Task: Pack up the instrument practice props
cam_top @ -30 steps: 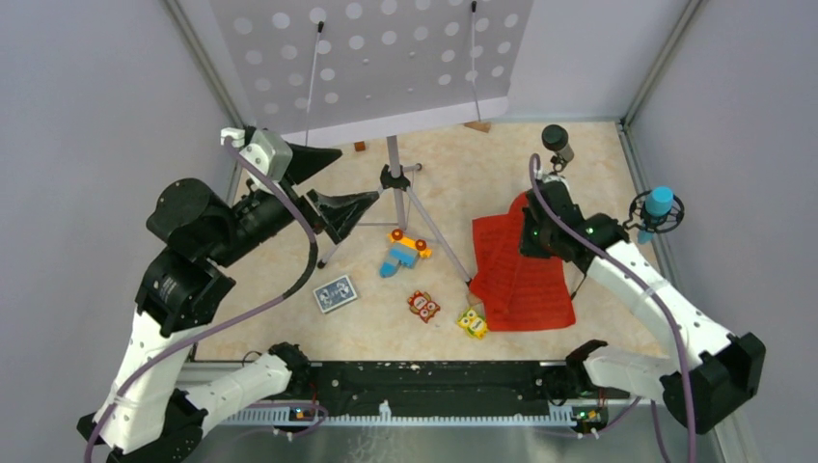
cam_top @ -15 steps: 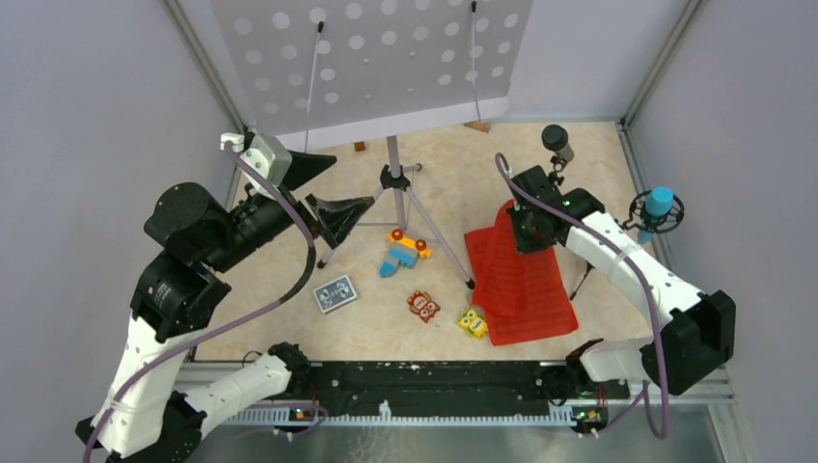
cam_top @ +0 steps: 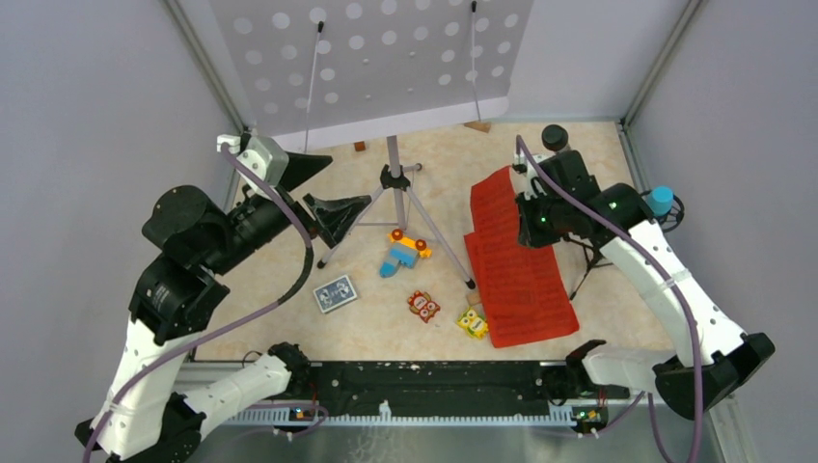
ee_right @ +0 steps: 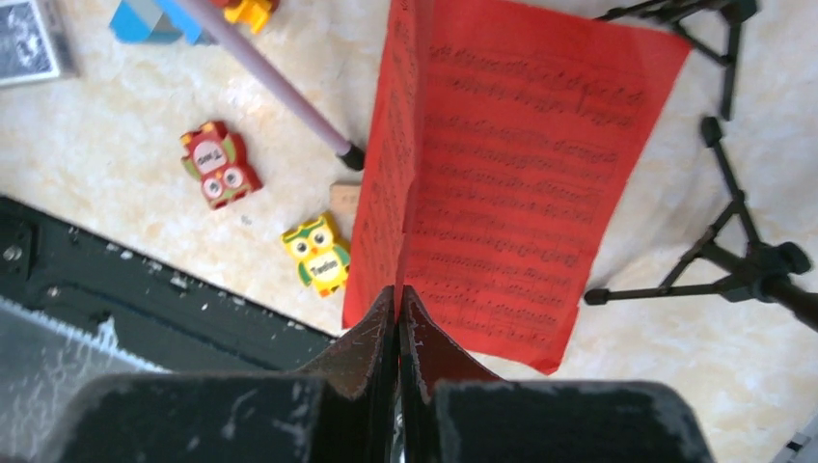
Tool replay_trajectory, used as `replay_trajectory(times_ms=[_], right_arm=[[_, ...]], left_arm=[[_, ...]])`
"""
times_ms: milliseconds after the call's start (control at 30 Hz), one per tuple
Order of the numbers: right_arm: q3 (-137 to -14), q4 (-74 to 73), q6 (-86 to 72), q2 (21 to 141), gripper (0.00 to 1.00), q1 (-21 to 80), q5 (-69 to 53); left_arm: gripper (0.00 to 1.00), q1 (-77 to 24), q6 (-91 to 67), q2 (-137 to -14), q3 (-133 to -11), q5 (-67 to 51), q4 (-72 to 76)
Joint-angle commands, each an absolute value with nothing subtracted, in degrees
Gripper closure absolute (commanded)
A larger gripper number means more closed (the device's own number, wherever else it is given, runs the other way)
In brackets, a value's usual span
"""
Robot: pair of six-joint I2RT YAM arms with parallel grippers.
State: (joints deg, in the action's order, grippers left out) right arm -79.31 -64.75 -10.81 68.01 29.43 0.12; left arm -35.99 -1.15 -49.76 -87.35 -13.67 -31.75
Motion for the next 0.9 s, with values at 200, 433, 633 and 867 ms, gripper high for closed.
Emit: replay_trajectory(times_ms=[200, 433, 633, 867], right_arm=[[-77.7, -66.9, -10.3, 64.1, 1.0, 29.1, -10.3], [-73.9, -66.7, -10.5, 70.0, 1.0, 29.0, -2.2], [-78.8, -68.8, -8.0, 73.1, 1.0, 29.0, -1.7], [-78.2, -69.2, -8.9, 77.7, 1.0, 29.0, 1.0]], left_arm=[[0.02, -35.9, -1.1, -49.1, -87.1, -12.1, -31.8], [0.02, -35.9, -1.3, -48.9, -86.6, -11.5, -32.0], [0.01, -35.9, -1.1, -48.6, -86.5, -10.9, -32.6], [0.01, -35.9, -1.2, -48.1, -85.1, -10.8, -32.3]])
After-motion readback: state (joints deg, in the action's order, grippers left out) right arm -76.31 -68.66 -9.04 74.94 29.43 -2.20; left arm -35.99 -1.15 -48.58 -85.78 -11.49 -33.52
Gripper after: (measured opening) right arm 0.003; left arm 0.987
